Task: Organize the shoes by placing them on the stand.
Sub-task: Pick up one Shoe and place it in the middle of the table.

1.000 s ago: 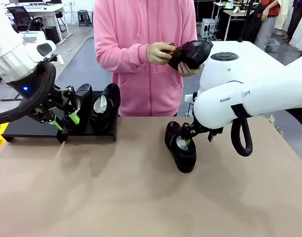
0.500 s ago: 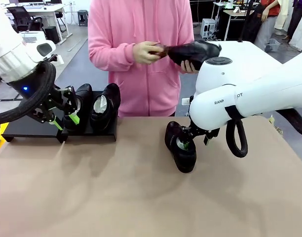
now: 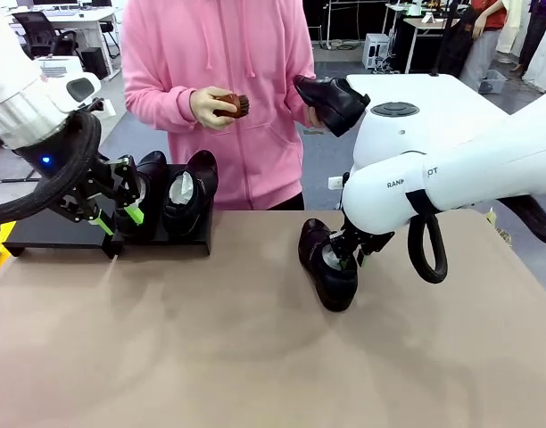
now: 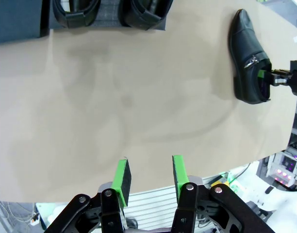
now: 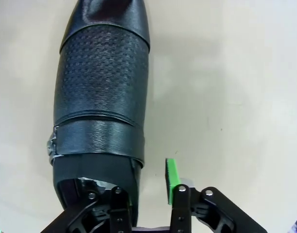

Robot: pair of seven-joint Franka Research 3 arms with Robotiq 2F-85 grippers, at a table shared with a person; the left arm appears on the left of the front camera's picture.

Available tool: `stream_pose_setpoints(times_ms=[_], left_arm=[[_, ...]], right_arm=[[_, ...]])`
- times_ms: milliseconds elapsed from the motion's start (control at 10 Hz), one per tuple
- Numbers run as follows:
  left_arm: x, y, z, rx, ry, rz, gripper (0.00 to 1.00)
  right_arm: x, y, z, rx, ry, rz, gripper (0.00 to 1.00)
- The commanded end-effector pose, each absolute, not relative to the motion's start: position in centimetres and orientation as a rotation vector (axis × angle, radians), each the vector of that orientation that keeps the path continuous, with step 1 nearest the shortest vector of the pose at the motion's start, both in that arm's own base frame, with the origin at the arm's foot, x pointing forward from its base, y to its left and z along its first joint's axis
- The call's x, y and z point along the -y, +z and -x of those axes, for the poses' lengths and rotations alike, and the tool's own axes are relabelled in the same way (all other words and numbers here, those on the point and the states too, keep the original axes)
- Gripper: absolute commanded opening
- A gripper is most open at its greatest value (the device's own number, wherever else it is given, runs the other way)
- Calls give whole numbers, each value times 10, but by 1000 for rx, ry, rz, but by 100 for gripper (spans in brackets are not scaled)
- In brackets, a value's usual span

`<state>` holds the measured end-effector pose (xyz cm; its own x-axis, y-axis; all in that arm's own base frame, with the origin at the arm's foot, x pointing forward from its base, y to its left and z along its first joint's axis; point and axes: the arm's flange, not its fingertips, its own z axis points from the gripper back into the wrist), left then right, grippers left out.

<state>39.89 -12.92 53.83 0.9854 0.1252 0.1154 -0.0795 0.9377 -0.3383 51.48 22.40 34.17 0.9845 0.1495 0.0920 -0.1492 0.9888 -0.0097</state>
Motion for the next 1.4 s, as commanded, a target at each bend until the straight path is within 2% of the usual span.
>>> stream_pose_setpoints(times_ms=[0,300,600,900,1300], left_arm=[[128,539,-398,140,111,328,48],[128,539,-398,140,111,328,48],[128,539,-398,140,111,328,48],[128,539,-398,140,111,328,48],[128,539,-398,140,111,328,48]], right_arm=[[-232,342,-524,75,162,19,0],[-233,343,-521,45,156,-30,0],[-213,376,-497,60,32,-61,0],[-186,424,-427,84,-37,-142,0],[-176,452,-323,-27,-49,-160,0]])
